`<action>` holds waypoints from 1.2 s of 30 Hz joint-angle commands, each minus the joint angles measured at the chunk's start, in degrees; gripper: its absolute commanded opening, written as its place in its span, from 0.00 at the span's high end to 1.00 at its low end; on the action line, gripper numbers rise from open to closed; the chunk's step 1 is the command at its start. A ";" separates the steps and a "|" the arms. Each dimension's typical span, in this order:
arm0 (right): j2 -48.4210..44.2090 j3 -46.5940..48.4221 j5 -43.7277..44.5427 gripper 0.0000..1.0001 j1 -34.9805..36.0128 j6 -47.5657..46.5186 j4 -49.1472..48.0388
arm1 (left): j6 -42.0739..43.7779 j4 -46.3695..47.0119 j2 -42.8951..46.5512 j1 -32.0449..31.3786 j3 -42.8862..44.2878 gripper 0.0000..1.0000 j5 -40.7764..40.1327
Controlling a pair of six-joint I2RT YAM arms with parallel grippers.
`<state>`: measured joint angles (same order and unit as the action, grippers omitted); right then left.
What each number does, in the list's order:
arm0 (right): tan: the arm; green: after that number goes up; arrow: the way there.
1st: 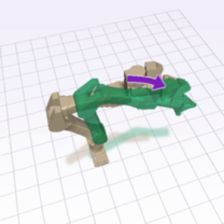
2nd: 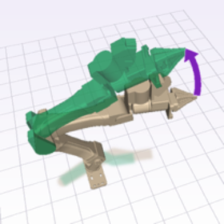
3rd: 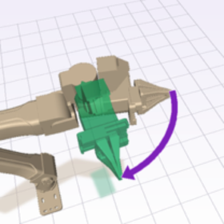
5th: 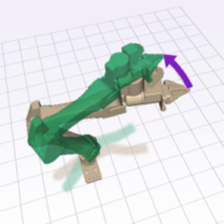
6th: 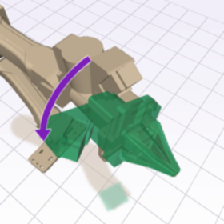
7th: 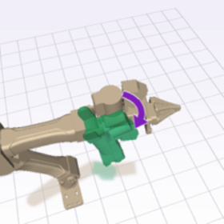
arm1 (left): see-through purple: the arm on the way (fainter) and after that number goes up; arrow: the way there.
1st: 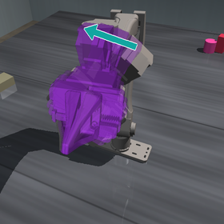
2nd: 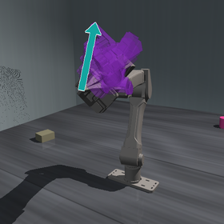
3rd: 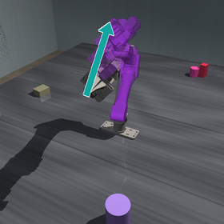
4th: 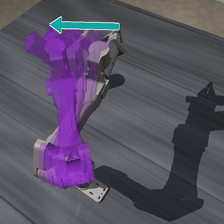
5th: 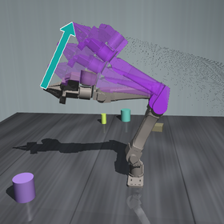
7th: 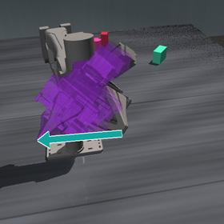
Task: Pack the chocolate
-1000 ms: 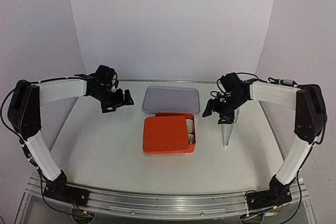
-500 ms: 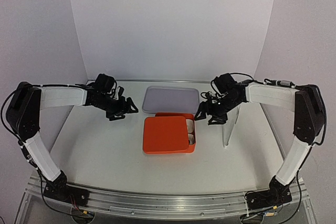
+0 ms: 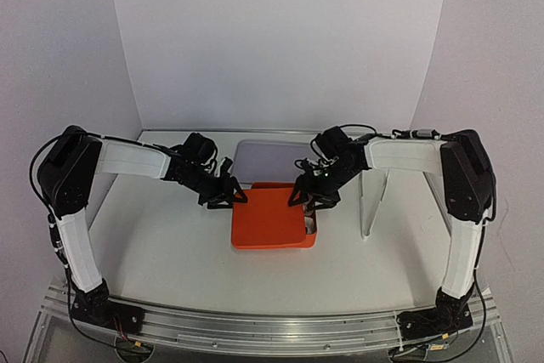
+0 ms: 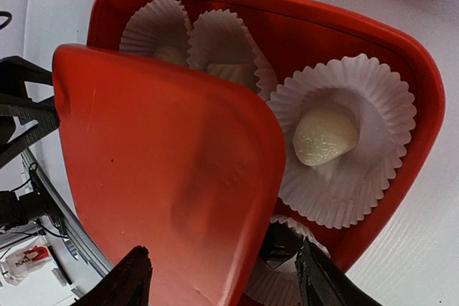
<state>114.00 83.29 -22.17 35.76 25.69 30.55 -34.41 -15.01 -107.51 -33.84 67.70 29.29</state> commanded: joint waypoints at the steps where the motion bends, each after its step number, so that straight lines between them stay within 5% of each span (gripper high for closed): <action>1: 2.27 3.23 -3.13 0.43 0.39 0.78 -0.04 | 0.42 1.36 -1.55 -0.89 4.29 0.58 2.31; 10: 1.23 4.13 -2.30 0.77 0.56 2.44 0.02 | 2.27 -2.72 -3.05 -2.12 11.35 0.75 1.26; 36: -3.92 5.28 -4.50 0.88 -4.22 7.82 2.08 | 4.94 -13.67 -8.64 -4.96 26.07 0.77 -4.26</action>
<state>113.33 85.95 -22.82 30.28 31.89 34.83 -28.53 -28.39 -116.22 -36.23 90.09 25.37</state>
